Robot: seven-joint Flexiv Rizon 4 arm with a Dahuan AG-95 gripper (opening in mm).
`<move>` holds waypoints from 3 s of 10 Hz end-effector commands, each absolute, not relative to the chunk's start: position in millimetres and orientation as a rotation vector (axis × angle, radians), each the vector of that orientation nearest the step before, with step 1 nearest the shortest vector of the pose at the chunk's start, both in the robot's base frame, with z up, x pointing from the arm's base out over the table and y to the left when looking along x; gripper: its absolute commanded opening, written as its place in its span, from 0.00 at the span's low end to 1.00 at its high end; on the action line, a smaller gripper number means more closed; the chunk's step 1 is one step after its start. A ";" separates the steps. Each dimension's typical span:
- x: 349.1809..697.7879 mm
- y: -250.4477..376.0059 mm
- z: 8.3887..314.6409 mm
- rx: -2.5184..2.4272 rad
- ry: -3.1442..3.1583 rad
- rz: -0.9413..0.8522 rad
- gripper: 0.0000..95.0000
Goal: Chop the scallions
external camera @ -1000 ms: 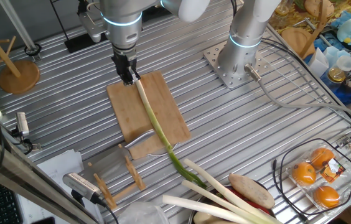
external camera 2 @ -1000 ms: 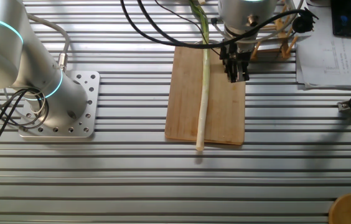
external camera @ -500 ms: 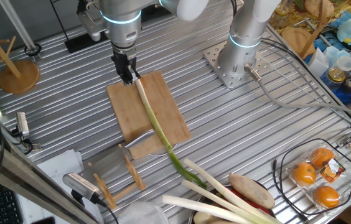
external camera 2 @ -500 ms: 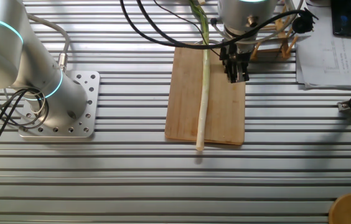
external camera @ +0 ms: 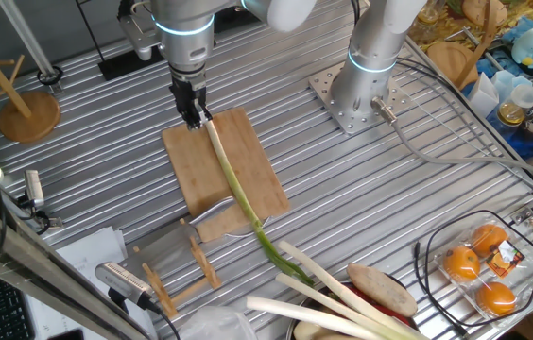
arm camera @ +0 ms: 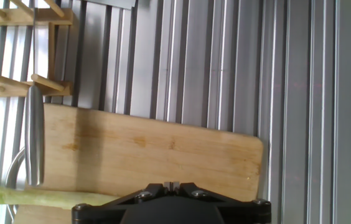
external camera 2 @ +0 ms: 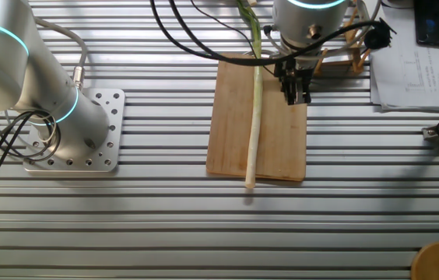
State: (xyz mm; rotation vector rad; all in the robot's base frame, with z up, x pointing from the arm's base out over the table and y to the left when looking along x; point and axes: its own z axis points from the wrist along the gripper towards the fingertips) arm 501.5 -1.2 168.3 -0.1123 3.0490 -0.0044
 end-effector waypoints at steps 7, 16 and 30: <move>501.0 -0.5 168.7 -0.104 3.061 0.000 0.00; 501.0 -0.6 168.7 -0.118 3.058 -0.001 0.00; 501.2 -0.4 168.4 -0.103 3.025 -0.016 0.00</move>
